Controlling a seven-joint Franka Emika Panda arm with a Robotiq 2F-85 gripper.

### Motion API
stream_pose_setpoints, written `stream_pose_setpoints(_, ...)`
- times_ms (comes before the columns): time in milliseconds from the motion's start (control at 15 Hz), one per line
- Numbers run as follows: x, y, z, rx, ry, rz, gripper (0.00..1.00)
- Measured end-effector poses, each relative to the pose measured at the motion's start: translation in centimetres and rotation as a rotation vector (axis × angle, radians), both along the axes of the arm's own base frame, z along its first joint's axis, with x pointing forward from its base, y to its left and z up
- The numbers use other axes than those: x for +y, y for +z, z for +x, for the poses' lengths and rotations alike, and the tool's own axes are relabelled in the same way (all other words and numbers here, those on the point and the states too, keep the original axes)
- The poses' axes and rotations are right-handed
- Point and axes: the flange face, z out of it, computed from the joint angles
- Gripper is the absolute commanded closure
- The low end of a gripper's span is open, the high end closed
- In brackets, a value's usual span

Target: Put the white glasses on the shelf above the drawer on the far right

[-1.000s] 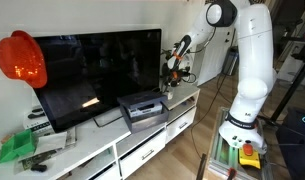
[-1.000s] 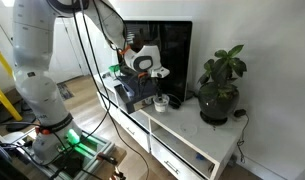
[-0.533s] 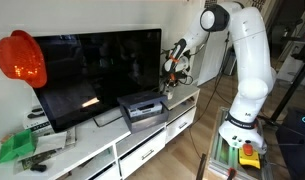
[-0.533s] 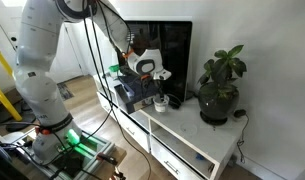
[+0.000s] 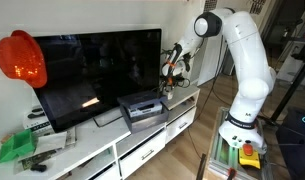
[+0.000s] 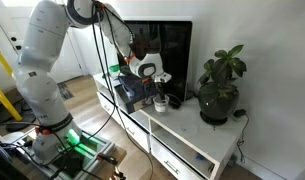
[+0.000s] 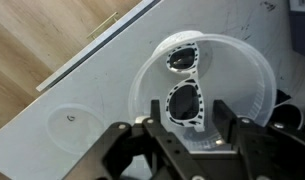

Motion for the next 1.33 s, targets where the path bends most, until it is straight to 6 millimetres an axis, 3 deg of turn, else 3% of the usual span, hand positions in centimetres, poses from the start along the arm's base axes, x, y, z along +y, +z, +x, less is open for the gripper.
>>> stream_pose_setpoints(467,0.5,-1.6,1.1,0.000,0.025,-0.015,0.61)
stream_pose_setpoints(933,0.4,-2.6,1.6,0.011,0.035,-0.030,0.54)
stream_pose_setpoints(1067,0.4,-2.8,1.7,0.016,0.039,-0.035,0.72)
stream_pose_setpoints(1133,0.5,-3.0,1.8,0.018,0.042,-0.037,0.87)
stream_pose_setpoints(1267,0.6,-3.2,1.8,0.024,0.046,-0.040,0.99)
stream_pose_setpoints(1333,0.6,-3.3,1.8,0.025,0.047,-0.042,1.00)
